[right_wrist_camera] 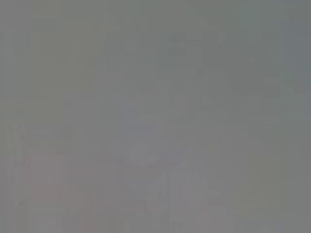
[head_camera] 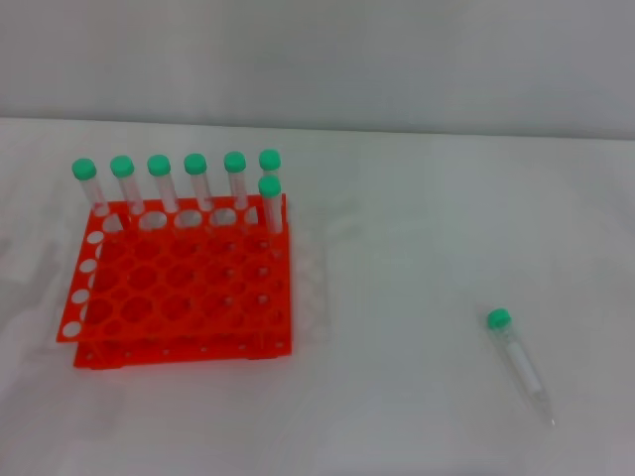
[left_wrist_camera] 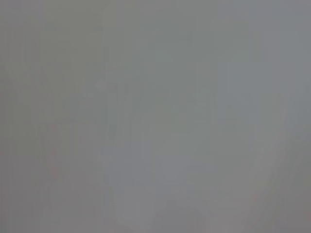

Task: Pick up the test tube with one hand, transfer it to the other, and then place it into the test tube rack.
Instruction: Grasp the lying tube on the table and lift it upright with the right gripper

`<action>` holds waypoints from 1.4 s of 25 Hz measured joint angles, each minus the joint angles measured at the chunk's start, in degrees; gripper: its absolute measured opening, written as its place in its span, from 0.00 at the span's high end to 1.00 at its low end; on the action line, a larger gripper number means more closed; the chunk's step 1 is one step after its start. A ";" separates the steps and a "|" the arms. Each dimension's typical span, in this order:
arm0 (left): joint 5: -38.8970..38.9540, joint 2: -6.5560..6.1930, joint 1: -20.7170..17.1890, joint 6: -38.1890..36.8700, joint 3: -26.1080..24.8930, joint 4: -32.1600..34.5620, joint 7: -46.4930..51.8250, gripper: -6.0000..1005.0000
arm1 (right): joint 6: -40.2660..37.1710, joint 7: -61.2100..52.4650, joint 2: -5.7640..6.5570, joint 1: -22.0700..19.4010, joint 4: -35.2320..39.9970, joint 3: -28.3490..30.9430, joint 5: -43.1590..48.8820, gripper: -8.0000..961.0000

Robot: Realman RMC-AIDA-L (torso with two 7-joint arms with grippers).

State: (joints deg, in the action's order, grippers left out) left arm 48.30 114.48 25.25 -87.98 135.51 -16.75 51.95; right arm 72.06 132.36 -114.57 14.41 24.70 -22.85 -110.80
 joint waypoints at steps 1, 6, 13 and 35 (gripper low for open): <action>0.00 0.03 -0.08 -0.05 0.01 0.06 0.00 0.28 | -0.02 0.00 0.01 -0.05 0.00 0.00 0.00 0.12; 0.14 0.04 0.01 -0.23 0.01 0.07 0.00 0.28 | -0.05 0.00 0.04 -0.20 -0.20 0.00 0.00 0.12; 0.25 -0.23 0.43 0.11 0.02 0.92 -0.19 0.28 | -0.40 0.09 0.05 -0.32 -0.76 0.01 -0.02 0.12; 0.02 0.00 0.51 0.97 0.01 1.54 -0.30 0.28 | 6.85 -37.53 -0.07 -1.45 27.73 -7.25 26.88 0.13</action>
State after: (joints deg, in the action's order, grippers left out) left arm 48.32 114.49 25.76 -87.01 135.52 -15.21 51.65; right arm 78.91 94.83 -114.64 12.95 52.43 -30.10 -83.92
